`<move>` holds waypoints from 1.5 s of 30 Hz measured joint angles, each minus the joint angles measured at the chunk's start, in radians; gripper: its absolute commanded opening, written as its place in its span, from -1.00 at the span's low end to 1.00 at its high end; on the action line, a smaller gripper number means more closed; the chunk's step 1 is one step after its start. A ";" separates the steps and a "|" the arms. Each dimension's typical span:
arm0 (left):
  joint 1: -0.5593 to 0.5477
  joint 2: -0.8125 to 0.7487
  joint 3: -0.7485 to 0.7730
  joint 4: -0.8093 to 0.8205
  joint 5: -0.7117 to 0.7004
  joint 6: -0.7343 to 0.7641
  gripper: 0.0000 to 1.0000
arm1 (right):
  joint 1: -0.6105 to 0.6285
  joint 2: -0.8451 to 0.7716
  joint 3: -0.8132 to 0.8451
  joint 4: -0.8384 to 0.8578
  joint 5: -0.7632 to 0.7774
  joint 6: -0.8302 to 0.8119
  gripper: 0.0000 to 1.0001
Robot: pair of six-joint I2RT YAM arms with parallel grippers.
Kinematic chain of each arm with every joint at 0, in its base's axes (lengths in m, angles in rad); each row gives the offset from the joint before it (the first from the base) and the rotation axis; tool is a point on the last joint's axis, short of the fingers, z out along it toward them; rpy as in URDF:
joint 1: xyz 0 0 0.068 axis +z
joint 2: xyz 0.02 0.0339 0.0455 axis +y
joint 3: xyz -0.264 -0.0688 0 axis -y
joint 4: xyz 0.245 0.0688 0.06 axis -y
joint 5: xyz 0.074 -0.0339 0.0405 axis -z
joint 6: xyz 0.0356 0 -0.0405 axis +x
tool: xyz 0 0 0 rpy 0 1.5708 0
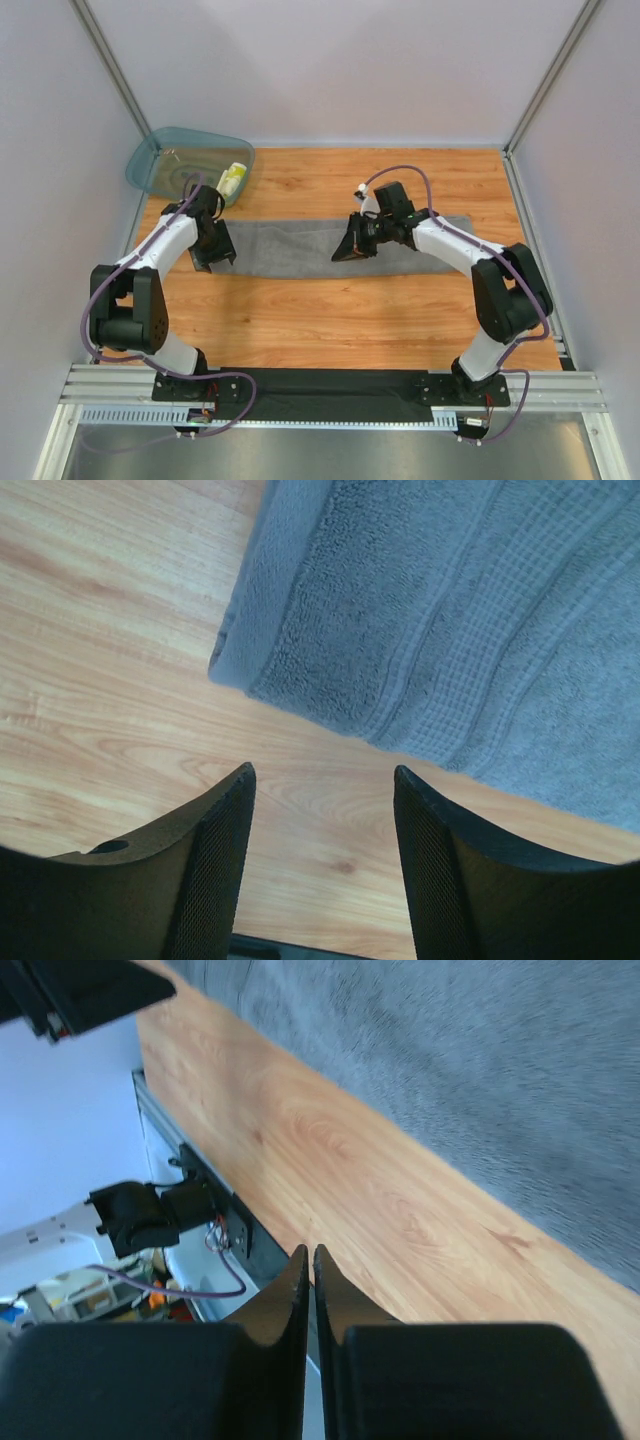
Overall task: Roll the towels
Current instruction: Fold the towel
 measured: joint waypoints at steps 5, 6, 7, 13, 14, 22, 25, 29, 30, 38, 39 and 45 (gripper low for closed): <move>0.047 0.085 -0.025 0.064 0.002 -0.012 0.21 | 0.066 0.129 -0.023 0.130 -0.109 0.025 -0.99; 0.062 0.110 -0.031 0.078 0.005 -0.014 0.20 | 0.068 0.158 -0.024 0.162 -0.129 0.034 -0.99; 0.073 0.135 -0.037 0.092 0.006 -0.017 0.20 | 0.068 0.189 -0.025 0.193 -0.142 0.043 -0.99; 0.111 0.181 -0.045 0.114 0.019 -0.029 0.18 | 0.060 0.333 -0.026 0.272 -0.162 0.048 -1.00; 0.111 0.181 -0.045 0.115 0.018 -0.029 0.16 | 0.057 0.343 -0.027 0.274 -0.161 0.046 -0.99; 0.111 0.182 -0.044 0.116 0.016 -0.035 0.08 | -0.062 0.380 -0.114 0.343 -0.189 0.045 -1.00; 0.113 0.182 -0.043 0.116 0.017 -0.039 0.08 | -0.124 0.365 -0.168 0.374 -0.220 0.049 -1.00; 0.118 0.182 -0.042 0.115 0.019 -0.046 0.08 | -0.235 0.293 -0.287 0.403 -0.233 0.055 -1.00; 0.121 0.182 -0.042 0.115 0.019 -0.047 0.08 | -0.267 0.272 -0.317 0.406 -0.233 0.054 -0.99; 0.175 0.182 -0.039 0.115 0.024 -0.049 0.06 | -0.515 0.115 -0.479 0.392 -0.173 0.085 -0.99; 0.185 0.182 -0.038 0.115 0.023 -0.049 0.06 | -0.561 0.097 -0.492 0.382 -0.161 0.092 -0.99; 0.205 0.182 -0.034 0.110 0.006 -0.049 0.06 | -0.814 0.021 -0.525 0.331 -0.086 0.121 -0.99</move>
